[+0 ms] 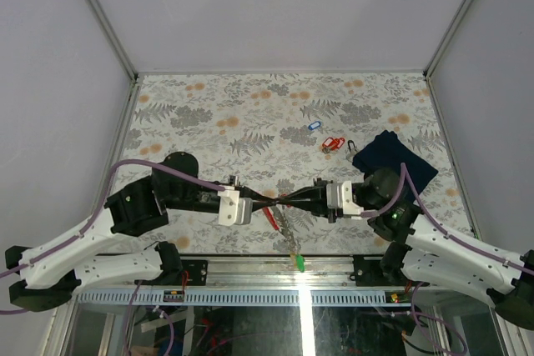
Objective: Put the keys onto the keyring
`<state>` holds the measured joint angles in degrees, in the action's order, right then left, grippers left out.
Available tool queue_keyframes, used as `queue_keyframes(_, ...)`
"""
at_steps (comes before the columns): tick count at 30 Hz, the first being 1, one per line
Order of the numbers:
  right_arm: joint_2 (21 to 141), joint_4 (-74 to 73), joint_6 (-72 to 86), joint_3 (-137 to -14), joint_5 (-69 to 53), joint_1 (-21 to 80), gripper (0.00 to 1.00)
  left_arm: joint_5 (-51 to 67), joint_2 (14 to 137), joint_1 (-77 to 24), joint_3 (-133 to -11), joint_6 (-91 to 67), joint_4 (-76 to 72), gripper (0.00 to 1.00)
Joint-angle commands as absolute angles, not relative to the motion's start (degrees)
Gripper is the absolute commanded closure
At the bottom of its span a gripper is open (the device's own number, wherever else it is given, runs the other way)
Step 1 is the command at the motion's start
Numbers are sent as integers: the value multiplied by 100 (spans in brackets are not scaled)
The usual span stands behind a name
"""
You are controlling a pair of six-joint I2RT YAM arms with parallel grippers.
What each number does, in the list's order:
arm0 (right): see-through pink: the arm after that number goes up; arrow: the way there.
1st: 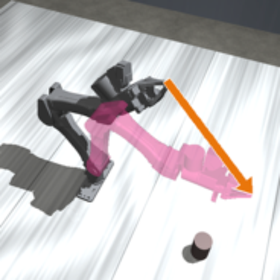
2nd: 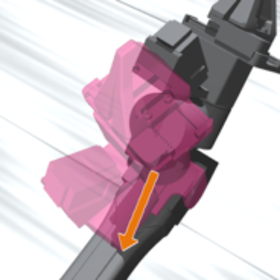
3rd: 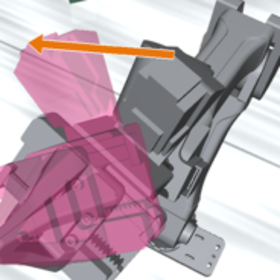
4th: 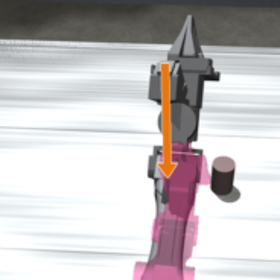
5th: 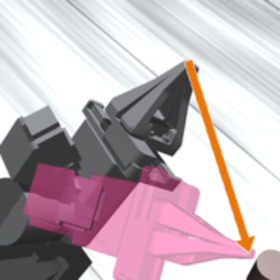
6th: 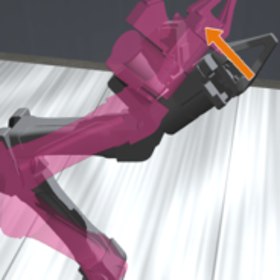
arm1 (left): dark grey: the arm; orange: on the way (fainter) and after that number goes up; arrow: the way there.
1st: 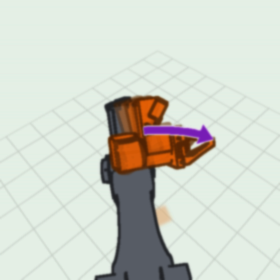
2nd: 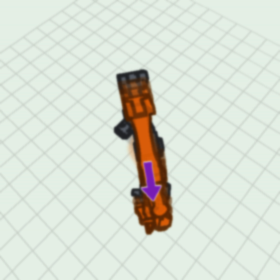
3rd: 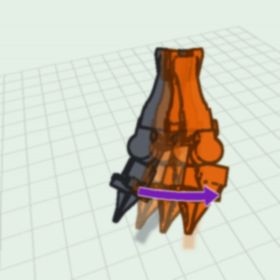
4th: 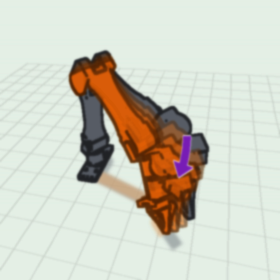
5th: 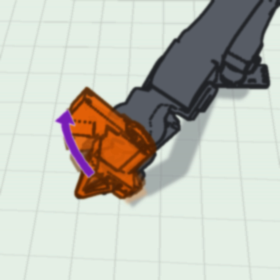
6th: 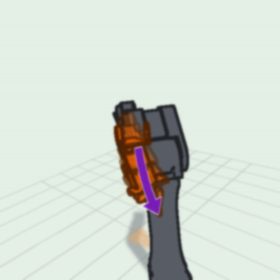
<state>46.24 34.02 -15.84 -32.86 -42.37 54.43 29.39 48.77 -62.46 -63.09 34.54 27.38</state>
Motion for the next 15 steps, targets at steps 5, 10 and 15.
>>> queue_keyframes(5,4209,2877,-1053,-3837,-3324,5503,100,3083,4245,-6223,-6066,2980,1922,81)
queue_keyframes(10,4038,2724,-1043,-3900,-3077,5508,100,3113,3919,-6230,-5832,2587,1618,67)
queue_keyframes(15,3992,2514,-1322,-3969,-3164,5502,100,2615,3770,-6229,-5597,1906,1074,65)
